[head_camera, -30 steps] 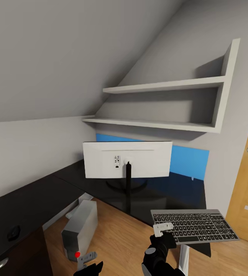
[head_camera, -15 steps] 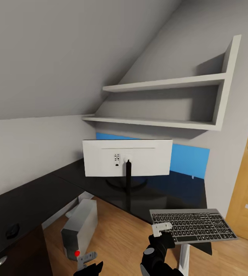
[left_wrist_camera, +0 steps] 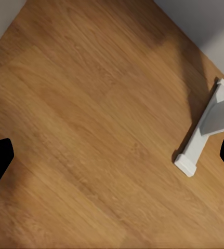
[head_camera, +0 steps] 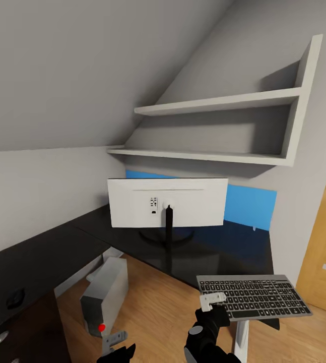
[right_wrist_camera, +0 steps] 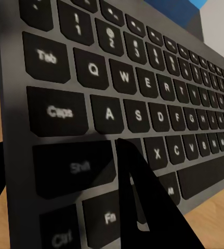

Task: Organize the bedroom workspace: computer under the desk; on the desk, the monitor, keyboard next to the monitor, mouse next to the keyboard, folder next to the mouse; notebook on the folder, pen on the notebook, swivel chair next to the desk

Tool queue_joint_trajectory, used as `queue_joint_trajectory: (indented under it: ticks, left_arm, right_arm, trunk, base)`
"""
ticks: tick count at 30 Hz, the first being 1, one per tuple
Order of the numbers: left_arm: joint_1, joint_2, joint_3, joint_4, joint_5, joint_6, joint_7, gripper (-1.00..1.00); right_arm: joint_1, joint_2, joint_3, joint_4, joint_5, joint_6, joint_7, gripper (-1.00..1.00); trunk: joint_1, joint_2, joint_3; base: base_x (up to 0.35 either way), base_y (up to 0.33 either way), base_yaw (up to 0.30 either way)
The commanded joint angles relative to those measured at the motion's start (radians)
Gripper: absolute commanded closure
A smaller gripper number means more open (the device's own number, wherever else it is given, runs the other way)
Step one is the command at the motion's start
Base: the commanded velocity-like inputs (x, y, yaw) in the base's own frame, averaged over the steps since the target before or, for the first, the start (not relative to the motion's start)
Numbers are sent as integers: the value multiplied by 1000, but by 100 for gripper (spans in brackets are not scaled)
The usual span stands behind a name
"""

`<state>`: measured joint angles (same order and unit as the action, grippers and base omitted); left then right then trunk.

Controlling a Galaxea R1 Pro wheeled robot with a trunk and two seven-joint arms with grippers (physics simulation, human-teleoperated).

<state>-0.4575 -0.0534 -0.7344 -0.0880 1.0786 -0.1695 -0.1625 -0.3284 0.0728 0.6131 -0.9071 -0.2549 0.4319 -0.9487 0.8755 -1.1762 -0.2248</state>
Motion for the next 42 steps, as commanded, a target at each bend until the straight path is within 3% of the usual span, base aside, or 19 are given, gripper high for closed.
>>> queue_joint_trajectory:
  ticks: [1, 26, 33, 37, 39, 40, 42]
  left_arm:
    - [-1, 0, -8, 2, 11, -4, -5, -100]
    - [-1, 0, -10, 2, 7, -8, -6, -100]
    - [-1, 0, -11, 2, 3, -10, -10, -100]
    - [-1, 0, -12, 1, 3, -8, -9, -100]
    - [-1, 0, -12, 1, 3, -8, -8, -100]
    - [-1, 0, -13, 1, 1, -8, -8, -100]
    - [-1, 0, -13, 1, 2, -8, -8, -100]
  right_arm:
    - [-1, -1, 3, -1, -5, 9, -7, 100]
    - [-1, -8, -8, 5, 0, 10, 0, 100]
    - [-27, -17, -12, 79, 2, 9, 7, 100]
    - [-69, -42, -12, 140, 2, -15, 19, 100]
    - [-79, -57, -12, 142, 2, -19, 51, 100]
    - [-88, -84, -13, 147, 2, -20, 106, 100]
    - [-97, -92, -13, 151, 1, -21, 116, 100]
  trunk:
    - [0, -1, -3]
    - [0, -1, -11]
    - [0, -1, -11]
    - [0, -1, -11]
    - [0, -1, -11]
    - [0, -1, -11]
    - [0, -1, -11]
  base:
    - [0, 0, 0]
    - [42, 0, 0]
    - [0, 0, 0]
    - [0, 0, 0]
    - [0, 0, 0]
    - [0, 0, 0]
    - [0, 0, 0]
